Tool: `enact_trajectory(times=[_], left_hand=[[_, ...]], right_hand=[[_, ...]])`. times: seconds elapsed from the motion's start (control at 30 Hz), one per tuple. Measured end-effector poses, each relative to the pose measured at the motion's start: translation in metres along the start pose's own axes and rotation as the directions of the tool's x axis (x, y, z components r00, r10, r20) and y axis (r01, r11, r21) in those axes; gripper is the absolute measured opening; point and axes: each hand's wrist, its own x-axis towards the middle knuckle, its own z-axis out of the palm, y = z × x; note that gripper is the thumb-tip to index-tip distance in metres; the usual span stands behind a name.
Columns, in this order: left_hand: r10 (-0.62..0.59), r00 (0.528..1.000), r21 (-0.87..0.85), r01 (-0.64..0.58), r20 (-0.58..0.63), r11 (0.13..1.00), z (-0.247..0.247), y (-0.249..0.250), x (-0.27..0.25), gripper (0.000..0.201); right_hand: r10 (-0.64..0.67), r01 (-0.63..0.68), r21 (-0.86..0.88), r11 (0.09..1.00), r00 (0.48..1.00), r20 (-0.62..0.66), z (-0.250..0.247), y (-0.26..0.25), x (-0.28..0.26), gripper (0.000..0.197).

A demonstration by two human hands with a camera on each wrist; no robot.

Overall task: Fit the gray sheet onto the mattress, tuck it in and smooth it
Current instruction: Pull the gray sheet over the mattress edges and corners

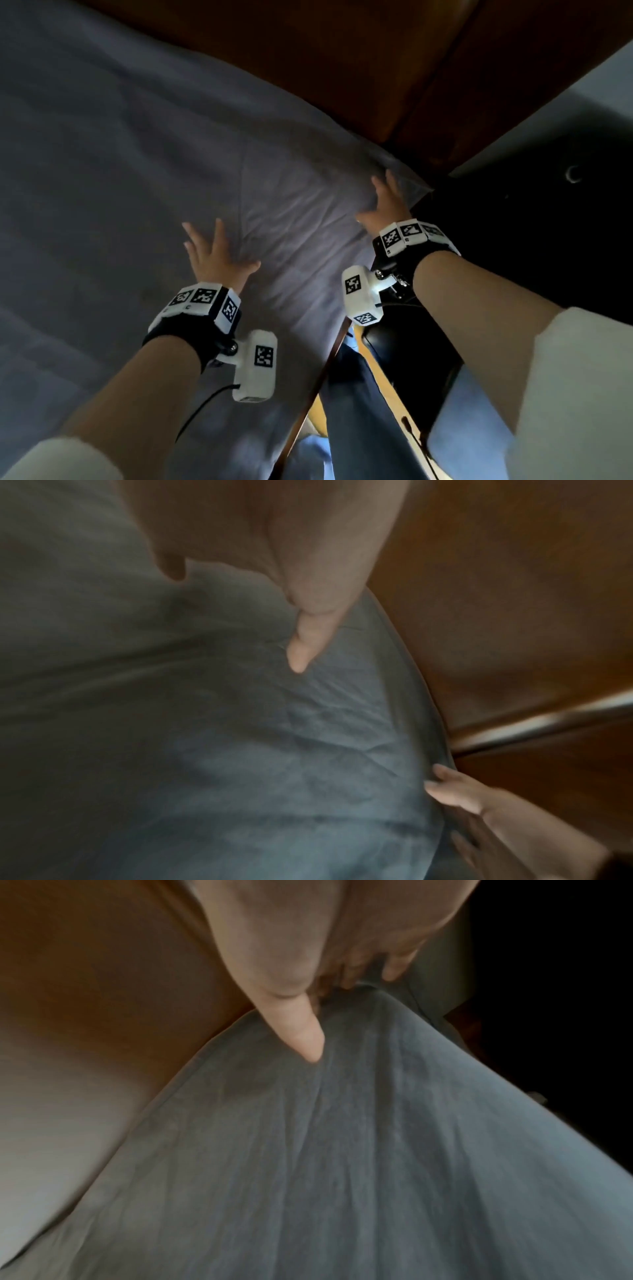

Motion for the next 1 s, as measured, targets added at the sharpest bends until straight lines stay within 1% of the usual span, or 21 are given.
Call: enact_trajectory(times=[0.1, 0.13, 0.23, 0.33, 0.37, 0.4, 0.43, 0.53, 0.63, 0.67, 0.73, 0.77, 0.8, 0.83, 0.87, 0.9, 0.93, 0.97, 1.0], left_hand=[[-0.080, 0.997, -0.020, 0.080, 0.002, 0.997, 0.003, 0.013, 0.017, 0.101], [-0.096, 0.995, -0.016, 0.096, 0.011, 0.995, 0.004, 0.015, 0.023, 0.102], [-0.144, 0.988, 0.088, 0.138, 0.060, 0.986, 0.005, 0.022, 0.036, 0.103], [-0.174, 0.981, 0.168, 0.158, 0.088, 0.973, 0.008, 0.022, 0.038, 0.107], [-0.178, 0.979, 0.169, 0.160, 0.100, 0.973, 0.009, 0.021, 0.036, 0.108], [-0.177, 0.978, 0.181, 0.156, 0.107, 0.971, 0.009, 0.022, 0.036, 0.108], [-0.184, 0.975, 0.208, 0.155, 0.128, 0.966, 0.008, 0.031, 0.047, 0.108], [-0.202, 0.970, 0.222, 0.168, 0.138, 0.960, 0.005, 0.032, 0.042, 0.107], [-0.196, 0.971, 0.219, 0.164, 0.136, 0.962, 0.005, 0.034, 0.040, 0.107], [-0.196, 0.971, 0.220, 0.163, 0.139, 0.962, 0.005, 0.033, 0.040, 0.107], [-0.194, 0.969, 0.221, 0.157, 0.154, 0.962, 0.003, 0.032, 0.041, 0.108], [-0.192, 0.968, 0.221, 0.154, 0.161, 0.963, 0.001, 0.031, 0.041, 0.108], [-0.188, 0.968, 0.222, 0.149, 0.167, 0.964, 0.000, 0.030, 0.041, 0.108], [-0.184, 0.967, 0.224, 0.143, 0.174, 0.964, -0.001, 0.030, 0.041, 0.108], [-0.182, 0.967, 0.226, 0.139, 0.179, 0.964, -0.002, 0.030, 0.041, 0.108], [-0.179, 0.967, 0.232, 0.135, 0.183, 0.963, -0.003, 0.030, 0.041, 0.108], [-0.178, 0.966, 0.239, 0.131, 0.186, 0.962, -0.003, 0.030, 0.041, 0.108], [-0.179, 0.966, 0.241, 0.132, 0.187, 0.962, -0.003, 0.029, 0.041, 0.108], [-0.179, 0.966, 0.237, 0.133, 0.186, 0.962, -0.002, 0.028, 0.040, 0.108]], right_hand=[[-0.099, 0.095, -0.137, 0.986, 0.995, -0.026, -0.010, -0.001, 0.018, 0.077], [-0.096, 0.090, -0.172, 0.981, 0.995, -0.030, -0.012, -0.003, 0.022, 0.079], [-0.006, -0.004, -0.179, 0.984, 0.998, -0.058, -0.011, -0.007, 0.030, 0.081], [0.085, -0.104, -0.119, 0.987, 0.984, -0.155, -0.011, -0.007, 0.030, 0.078], [0.117, -0.134, -0.107, 0.985, 0.982, -0.147, -0.012, -0.006, 0.030, 0.076], [0.145, -0.159, -0.127, 0.979, 0.983, -0.112, -0.015, -0.008, 0.032, 0.074], [0.196, -0.205, -0.141, 0.969, 0.978, -0.077, -0.019, -0.011, 0.043, 0.073], [0.243, -0.243, -0.131, 0.961, 0.970, -0.016, -0.025, -0.023, 0.044, 0.070], [0.328, -0.320, -0.153, 0.935, 0.944, 0.029, -0.031, -0.040, 0.051, 0.076], [0.337, -0.320, -0.202, 0.926, 0.940, 0.052, -0.033, -0.044, 0.053, 0.077], [0.278, -0.221, -0.344, 0.912, 0.953, 0.123, -0.037, -0.049, 0.055, 0.066], [0.238, -0.164, -0.372, 0.914, 0.957, 0.164, -0.039, -0.049, 0.057, 0.060], [0.204, -0.126, -0.374, 0.919, 0.963, 0.177, -0.041, -0.048, 0.062, 0.057], [0.213, -0.136, -0.374, 0.918, 0.961, 0.174, -0.042, -0.044, 0.068, 0.060], [0.246, -0.181, -0.372, 0.910, 0.960, 0.135, -0.046, -0.042, 0.072, 0.075], [0.300, -0.257, -0.354, 0.899, 0.951, 0.074, -0.048, -0.040, 0.077, 0.098], [0.333, -0.308, -0.295, 0.904, 0.942, 0.037, -0.052, -0.039, 0.078, 0.111], [0.329, -0.308, -0.216, 0.926, 0.942, 0.066, -0.054, -0.036, 0.077, 0.108], [0.300, -0.281, -0.148, 0.948, 0.946, 0.123, -0.056, -0.036, 0.070, 0.089]])
